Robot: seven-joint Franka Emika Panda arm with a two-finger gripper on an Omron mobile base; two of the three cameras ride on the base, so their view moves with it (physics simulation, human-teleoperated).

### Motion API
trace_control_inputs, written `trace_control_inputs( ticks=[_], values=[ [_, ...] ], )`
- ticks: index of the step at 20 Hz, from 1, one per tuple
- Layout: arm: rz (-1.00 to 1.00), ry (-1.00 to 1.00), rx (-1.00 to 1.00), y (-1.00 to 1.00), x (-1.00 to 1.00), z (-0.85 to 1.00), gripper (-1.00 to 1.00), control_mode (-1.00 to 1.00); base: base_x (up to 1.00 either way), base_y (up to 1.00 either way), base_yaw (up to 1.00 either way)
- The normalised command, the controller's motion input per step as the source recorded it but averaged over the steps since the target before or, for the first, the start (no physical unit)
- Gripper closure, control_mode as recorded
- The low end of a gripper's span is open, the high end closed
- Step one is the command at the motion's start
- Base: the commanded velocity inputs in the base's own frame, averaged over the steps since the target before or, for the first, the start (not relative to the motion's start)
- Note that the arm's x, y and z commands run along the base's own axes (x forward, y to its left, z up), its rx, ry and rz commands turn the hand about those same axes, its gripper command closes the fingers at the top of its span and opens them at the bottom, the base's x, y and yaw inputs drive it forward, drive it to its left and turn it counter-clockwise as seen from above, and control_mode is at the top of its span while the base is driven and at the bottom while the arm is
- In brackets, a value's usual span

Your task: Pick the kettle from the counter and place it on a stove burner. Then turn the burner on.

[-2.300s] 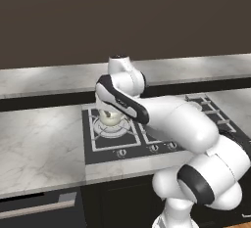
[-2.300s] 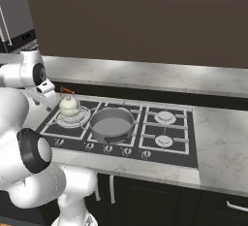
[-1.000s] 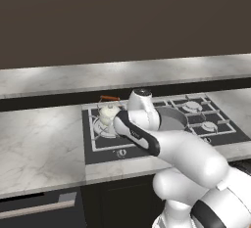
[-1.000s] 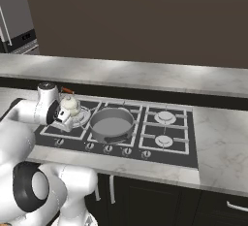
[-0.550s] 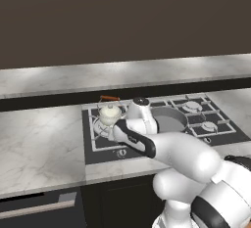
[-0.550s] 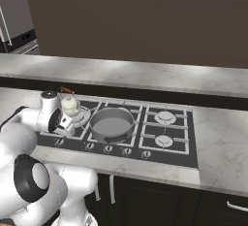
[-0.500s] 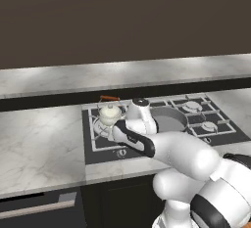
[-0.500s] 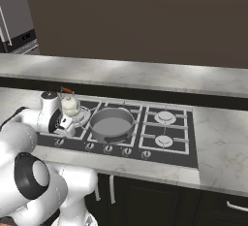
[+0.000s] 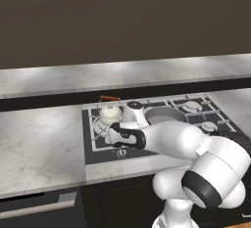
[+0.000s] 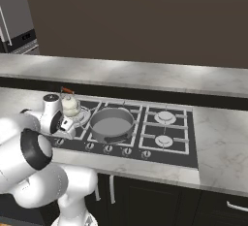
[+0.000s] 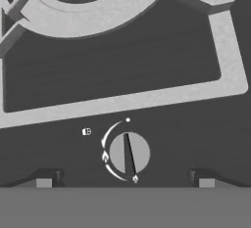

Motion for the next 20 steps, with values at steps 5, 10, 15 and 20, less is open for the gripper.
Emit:
trace_control_inputs(
  ticks=[5, 10, 15, 20],
  values=[
    [0.00, 0.01, 0.00, 0.01, 0.13, -0.18, -1.00, -1.00, 0.00, 0.00, 0.00],
    [0.00, 0.02, 0.00, 0.00, 0.00, -0.19, -1.00, -1.00, 0.00, 0.00, 0.00],
    [0.00, 0.02, 0.00, 0.00, 0.01, -0.21, -1.00, -1.00, 0.00, 0.00, 0.00],
    [0.00, 0.03, 0.00, 0.00, 0.00, -0.17, -1.00, -1.00, 0.00, 0.00, 0.00]
  ],
)
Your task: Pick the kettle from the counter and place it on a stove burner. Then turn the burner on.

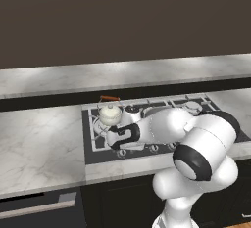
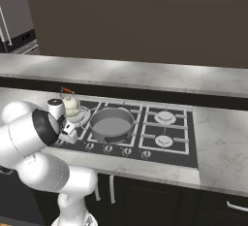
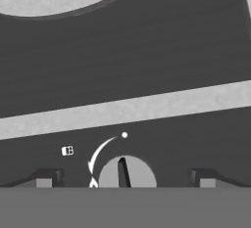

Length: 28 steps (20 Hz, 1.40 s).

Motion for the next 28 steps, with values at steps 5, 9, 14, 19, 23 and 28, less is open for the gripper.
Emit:
trace_control_inputs(
  ticks=[5, 9, 14, 19, 23, 28],
  values=[
    [0.00, 0.04, 0.00, 0.04, 0.00, -0.24, -1.00, -1.00, 0.00, 0.00, 0.00],
    [0.00, 0.06, 0.00, 0.10, 0.01, -0.33, 1.00, -1.00, 0.00, 0.00, 0.00],
    [0.00, 0.06, 0.00, 0.05, -0.02, -0.31, 1.00, -1.00, 0.00, 0.00, 0.00],
    [0.03, 0.06, 0.00, 0.02, -0.06, -0.24, 1.00, -1.00, 0.00, 0.00, 0.00],
    [0.02, 0.09, -0.01, 0.12, -0.06, -0.19, 1.00, -1.00, 0.00, 0.00, 0.00],
    [0.00, 0.04, -0.02, 0.16, -0.15, -0.18, 1.00, -1.00, 0.00, 0.00, 0.00]
  ],
)
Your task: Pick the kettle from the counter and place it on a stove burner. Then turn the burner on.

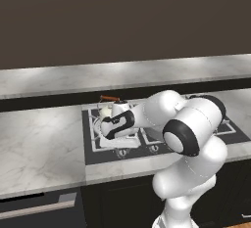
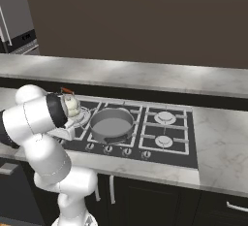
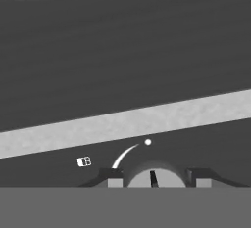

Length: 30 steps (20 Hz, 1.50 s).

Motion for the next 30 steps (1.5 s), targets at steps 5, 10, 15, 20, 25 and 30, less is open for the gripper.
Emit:
trace_control_inputs(
  ticks=[5, 10, 15, 20, 25, 30],
  values=[
    [0.00, 0.00, 0.00, 0.00, -0.01, 0.00, 1.00, -1.00, 0.00, 0.00, 0.00],
    [0.08, 0.02, 0.00, 0.00, 0.00, -0.01, 1.00, -1.00, 0.00, 0.00, 0.00],
    [0.29, 0.07, 0.00, 0.00, -0.06, -0.04, 1.00, -1.00, 0.00, 0.00, 0.00],
    [0.34, 0.07, 0.00, 0.00, -0.08, -0.04, 1.00, -1.00, 0.00, 0.00, 0.00],
    [0.38, 0.04, 0.00, 0.00, -0.03, -0.15, 1.00, -1.00, 0.00, 0.00, 0.00],
    [0.41, 0.00, 0.06, 0.00, -0.15, -0.21, 1.00, -1.00, 0.00, 0.00, 0.00]
  ],
)
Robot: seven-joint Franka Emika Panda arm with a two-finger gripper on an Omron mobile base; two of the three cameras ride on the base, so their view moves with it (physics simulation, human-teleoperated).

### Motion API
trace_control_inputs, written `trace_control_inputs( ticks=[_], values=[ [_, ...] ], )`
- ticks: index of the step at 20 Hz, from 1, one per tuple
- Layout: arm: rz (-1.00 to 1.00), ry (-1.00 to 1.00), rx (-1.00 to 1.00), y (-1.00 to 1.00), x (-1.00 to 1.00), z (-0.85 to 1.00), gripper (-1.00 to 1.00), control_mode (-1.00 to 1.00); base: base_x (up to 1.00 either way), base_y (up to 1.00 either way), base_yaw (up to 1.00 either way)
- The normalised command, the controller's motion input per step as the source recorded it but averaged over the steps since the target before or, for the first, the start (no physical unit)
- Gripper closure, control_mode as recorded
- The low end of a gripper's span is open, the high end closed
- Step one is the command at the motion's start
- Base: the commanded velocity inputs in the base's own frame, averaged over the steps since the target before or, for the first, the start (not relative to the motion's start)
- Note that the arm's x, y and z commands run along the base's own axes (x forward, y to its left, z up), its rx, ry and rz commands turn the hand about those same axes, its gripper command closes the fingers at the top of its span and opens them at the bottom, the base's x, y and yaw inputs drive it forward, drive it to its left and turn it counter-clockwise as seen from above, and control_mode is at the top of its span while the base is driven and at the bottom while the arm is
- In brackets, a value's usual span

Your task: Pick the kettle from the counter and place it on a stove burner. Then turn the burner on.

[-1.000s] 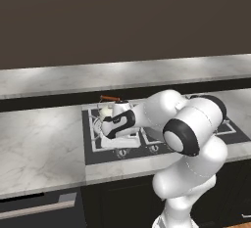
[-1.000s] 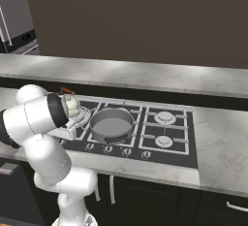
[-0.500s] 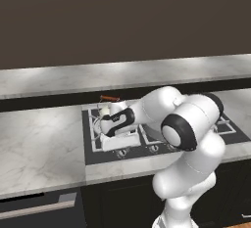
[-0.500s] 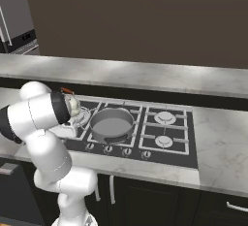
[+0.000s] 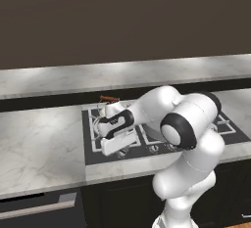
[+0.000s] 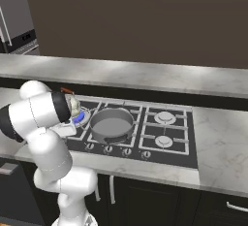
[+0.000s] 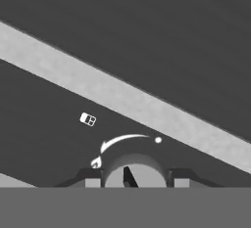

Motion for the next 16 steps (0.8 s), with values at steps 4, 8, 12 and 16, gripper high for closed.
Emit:
trace_control_inputs(
  ticks=[4, 8, 12, 16],
  values=[
    [0.42, 0.00, 0.10, 0.00, -0.19, -0.23, 1.00, -1.00, 0.00, 0.00, 0.00],
    [0.41, 0.00, 0.13, -0.03, -0.18, -0.21, 1.00, -1.00, 0.00, 0.00, 0.00],
    [0.37, 0.00, 0.16, -0.05, -0.04, -0.18, 1.00, -1.00, 0.00, 0.00, 0.00],
    [0.27, 0.00, 0.14, -0.06, -0.01, -0.06, 1.00, -1.00, 0.00, 0.00, 0.00]
  ],
)
